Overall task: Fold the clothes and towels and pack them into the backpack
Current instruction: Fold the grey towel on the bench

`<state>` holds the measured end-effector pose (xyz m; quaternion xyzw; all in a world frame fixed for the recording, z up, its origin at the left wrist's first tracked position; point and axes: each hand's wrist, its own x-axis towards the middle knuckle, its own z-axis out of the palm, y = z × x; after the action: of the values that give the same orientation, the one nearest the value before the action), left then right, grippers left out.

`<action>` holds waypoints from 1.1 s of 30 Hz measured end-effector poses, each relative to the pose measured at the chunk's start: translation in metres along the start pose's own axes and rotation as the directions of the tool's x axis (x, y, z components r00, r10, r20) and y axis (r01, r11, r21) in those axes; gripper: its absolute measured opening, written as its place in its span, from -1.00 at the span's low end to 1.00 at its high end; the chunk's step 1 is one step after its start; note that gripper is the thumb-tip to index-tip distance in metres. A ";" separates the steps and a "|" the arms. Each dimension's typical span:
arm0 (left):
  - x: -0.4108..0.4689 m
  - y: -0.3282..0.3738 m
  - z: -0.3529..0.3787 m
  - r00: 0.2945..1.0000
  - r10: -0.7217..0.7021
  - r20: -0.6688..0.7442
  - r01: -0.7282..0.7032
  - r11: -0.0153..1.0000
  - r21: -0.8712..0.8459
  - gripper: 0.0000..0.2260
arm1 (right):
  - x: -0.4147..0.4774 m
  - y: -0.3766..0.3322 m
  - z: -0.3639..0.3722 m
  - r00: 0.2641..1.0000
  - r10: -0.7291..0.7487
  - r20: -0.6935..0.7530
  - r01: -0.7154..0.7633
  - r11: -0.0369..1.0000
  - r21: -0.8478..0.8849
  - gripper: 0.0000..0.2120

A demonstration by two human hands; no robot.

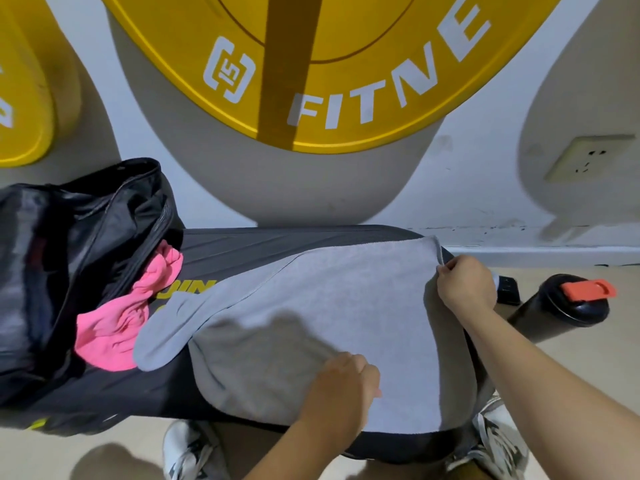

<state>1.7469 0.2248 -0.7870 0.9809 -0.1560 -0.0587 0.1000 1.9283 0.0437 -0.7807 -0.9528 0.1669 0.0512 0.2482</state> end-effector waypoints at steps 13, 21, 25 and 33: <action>-0.006 -0.016 -0.041 0.966 -0.252 -0.065 0.222 0.929 -0.297 -0.77 | -0.038 -0.054 0.000 0.878 -0.477 -0.030 0.478 0.875 0.077 -0.76; -0.101 -0.149 -0.057 0.760 -0.615 -0.208 0.630 0.776 0.008 -0.62 | -0.146 -0.155 0.098 0.387 -0.880 0.276 0.852 0.455 0.257 -0.60; -0.117 -0.179 -0.039 0.599 -0.788 -0.142 0.791 0.610 -0.052 -0.46 | -0.157 -0.164 0.132 0.386 -0.864 0.323 0.886 0.445 0.133 -0.58; -0.090 -0.214 -0.085 0.544 -0.813 -0.207 0.498 0.512 -0.700 -0.67 | -0.144 -0.185 0.128 0.564 -0.788 0.246 0.724 0.616 0.311 -0.88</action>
<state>1.7372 0.4676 -0.7428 0.8596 0.3035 0.1271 0.3909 1.8547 0.3005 -0.7818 -0.8792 -0.3033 0.0979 0.3542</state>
